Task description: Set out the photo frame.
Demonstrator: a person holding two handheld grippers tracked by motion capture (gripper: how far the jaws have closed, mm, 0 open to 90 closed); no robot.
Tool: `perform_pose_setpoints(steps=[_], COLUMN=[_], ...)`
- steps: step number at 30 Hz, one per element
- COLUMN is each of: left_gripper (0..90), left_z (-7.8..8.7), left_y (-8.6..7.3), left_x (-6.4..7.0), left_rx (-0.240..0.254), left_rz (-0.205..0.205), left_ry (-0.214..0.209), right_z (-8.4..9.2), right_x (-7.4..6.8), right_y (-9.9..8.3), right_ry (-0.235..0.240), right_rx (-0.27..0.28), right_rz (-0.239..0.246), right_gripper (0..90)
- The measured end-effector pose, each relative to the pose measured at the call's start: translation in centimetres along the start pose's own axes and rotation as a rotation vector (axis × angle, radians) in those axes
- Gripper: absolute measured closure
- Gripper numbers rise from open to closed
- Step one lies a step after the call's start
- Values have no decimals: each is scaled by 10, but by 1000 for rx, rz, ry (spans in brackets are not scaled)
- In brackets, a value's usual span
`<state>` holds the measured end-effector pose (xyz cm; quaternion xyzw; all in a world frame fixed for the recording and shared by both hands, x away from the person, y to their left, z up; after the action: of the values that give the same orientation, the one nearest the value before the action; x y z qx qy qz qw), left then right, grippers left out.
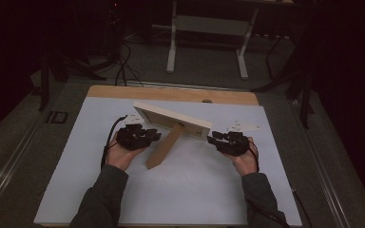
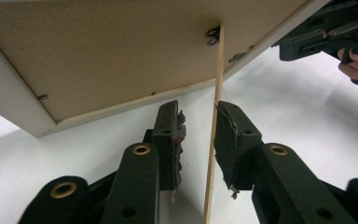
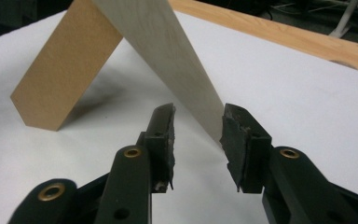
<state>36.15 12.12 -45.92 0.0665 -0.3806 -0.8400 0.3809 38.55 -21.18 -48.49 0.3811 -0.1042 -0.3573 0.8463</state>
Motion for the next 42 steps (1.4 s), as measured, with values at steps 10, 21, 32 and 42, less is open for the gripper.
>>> perform_pose_setpoints(steps=[10, 21, 32, 42], left_gripper=[835, 900, 900, 900], left_z=[3, 6, 2, -2], left_y=[5, 14, 23, 30], left_x=[-2, -4, -4, -3], left_rx=[11, 45, 58, 73], left_rz=[19, 66, 98, 115], left_ry=[24, 57, 98, 105], right_z=[-2, 4, 10, 11], right_x=[3, 3, 1, -2], right_y=[-5, 5, 22, 31], right_ry=[-31, -71, -85, -78], right_rx=[-46, -13, 39, 58], right_rz=[-2, -17, -28, -29], right_gripper=[819, 898, 897, 898])
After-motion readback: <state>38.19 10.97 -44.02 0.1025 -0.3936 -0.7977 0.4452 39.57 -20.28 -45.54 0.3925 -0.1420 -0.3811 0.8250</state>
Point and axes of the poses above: each handheld gripper's, and its own axes: z roughly backward along the jaws, y roughly out of its top, x roughly to its right, the point moved 2 cm from there along -z, roughly forward along the jaws, and after that the axes turned 13 degrees about -x, right-handed, at the moved point
